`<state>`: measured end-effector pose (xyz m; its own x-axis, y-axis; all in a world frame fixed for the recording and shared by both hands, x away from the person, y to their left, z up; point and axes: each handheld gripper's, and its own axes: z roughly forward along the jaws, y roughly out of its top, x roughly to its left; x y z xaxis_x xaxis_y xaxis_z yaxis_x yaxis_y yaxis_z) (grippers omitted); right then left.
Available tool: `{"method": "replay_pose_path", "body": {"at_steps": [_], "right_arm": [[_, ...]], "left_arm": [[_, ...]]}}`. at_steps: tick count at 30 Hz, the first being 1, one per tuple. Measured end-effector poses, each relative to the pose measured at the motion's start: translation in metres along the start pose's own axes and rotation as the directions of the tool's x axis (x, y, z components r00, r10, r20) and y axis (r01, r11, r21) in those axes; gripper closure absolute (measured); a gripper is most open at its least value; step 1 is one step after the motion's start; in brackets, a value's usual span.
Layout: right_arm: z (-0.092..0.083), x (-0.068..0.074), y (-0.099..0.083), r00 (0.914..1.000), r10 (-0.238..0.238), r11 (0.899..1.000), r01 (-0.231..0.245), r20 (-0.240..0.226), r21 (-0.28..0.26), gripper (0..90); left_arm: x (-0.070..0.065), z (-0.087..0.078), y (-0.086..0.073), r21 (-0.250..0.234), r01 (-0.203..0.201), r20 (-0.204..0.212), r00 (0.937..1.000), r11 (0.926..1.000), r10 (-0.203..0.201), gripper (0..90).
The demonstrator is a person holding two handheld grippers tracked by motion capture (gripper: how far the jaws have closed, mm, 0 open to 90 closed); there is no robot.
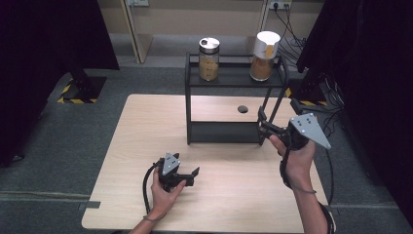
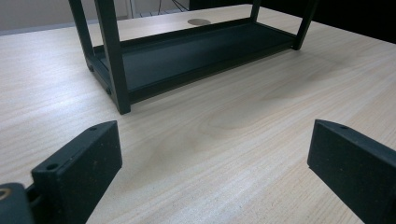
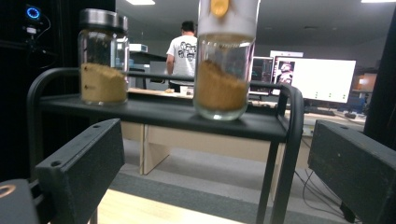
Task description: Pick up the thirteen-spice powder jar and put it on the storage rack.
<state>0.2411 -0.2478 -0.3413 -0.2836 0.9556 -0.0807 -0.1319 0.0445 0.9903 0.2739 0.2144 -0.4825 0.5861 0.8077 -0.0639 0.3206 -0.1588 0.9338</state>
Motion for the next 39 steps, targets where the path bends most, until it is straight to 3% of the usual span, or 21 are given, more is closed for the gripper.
{"method": "replay_pose_path", "body": {"at_steps": [14, 39], "right_arm": [[-0.018, 0.006, -0.031, 0.9998, 0.013, 1.000, -0.012, -0.018, 0.016, 4.0], [-0.041, 0.005, -0.092, 0.9994, 0.035, 0.991, -0.035, 0.002, 0.130, 4.9]], "left_arm": [[0.000, 0.000, 0.000, -0.001, 0.002, 0.000, 1.0000, 1.0000, -0.002, 2.3], [-0.001, 0.000, 0.000, 0.004, 0.001, 0.000, 1.0000, 1.0000, -0.001, 2.2]]}}
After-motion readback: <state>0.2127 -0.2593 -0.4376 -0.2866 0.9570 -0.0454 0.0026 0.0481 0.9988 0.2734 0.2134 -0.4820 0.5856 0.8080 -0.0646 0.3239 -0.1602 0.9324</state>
